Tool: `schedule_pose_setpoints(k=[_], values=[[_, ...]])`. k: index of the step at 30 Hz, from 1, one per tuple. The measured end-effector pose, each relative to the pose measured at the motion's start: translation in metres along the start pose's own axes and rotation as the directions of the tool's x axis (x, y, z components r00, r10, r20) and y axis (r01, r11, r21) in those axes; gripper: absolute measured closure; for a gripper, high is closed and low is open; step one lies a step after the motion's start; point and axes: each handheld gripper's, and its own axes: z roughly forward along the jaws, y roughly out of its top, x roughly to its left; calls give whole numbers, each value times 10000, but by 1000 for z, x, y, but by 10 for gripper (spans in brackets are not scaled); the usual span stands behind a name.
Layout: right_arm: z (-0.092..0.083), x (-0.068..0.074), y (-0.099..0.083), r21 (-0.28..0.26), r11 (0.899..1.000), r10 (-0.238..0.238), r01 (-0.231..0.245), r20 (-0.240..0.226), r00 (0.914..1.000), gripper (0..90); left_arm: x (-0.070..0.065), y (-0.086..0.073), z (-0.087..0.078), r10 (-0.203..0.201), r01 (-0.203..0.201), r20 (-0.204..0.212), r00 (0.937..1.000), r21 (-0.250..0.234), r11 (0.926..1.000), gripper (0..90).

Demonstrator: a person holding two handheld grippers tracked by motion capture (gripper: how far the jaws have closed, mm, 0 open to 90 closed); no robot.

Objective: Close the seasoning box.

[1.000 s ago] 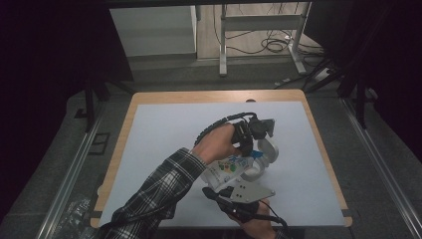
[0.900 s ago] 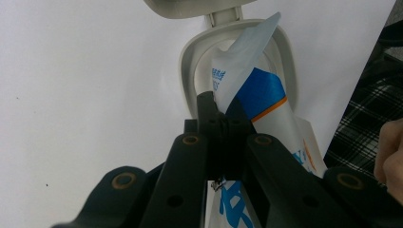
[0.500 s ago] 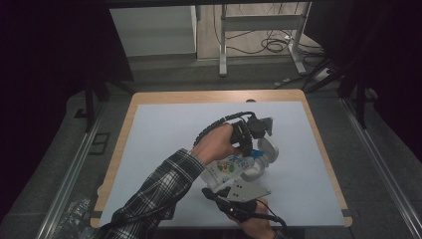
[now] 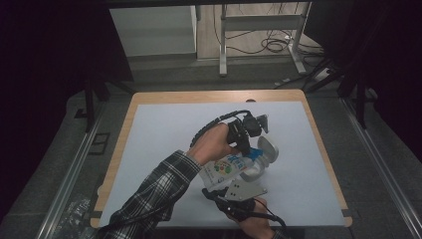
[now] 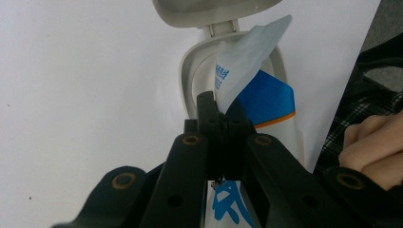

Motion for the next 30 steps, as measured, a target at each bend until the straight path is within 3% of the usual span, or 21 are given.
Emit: schedule_pose_setpoints(k=[8, 9, 14, 24, 27, 30], values=[[1, -3, -2, 79, 10000, 13, -14, 133, 9999, 893, 3, -8, -3, -29, 40, 184, 9998, -571, 9984, 895], [1, -3, -2, 58, 10000, 56, -57, 80, 10000, 892, 3, -10, -6, -40, 63, 265, 9996, -844, 9964, 896], [-3, -6, 0, -125, 9999, 88, -83, 347, 9994, 892, 4, -18, -4, 34, -12, 306, 9995, -722, 9974, 897], [-2, -8, -2, -2, 9996, 272, -272, 326, 9991, 892, 9, -46, -5, -131, 210, 493, 9987, -1648, 9861, 900], [-2, -7, -2, 59, 9996, 280, -282, 284, 9992, 891, 9, -55, -6, -113, 237, 618, 9980, -2045, 9786, 900], [-2, -8, -2, 65, 9996, 286, -287, 247, 9993, 891, 8, -59, -8, -111, 243, 614, 9981, -2184, 9756, 900]])
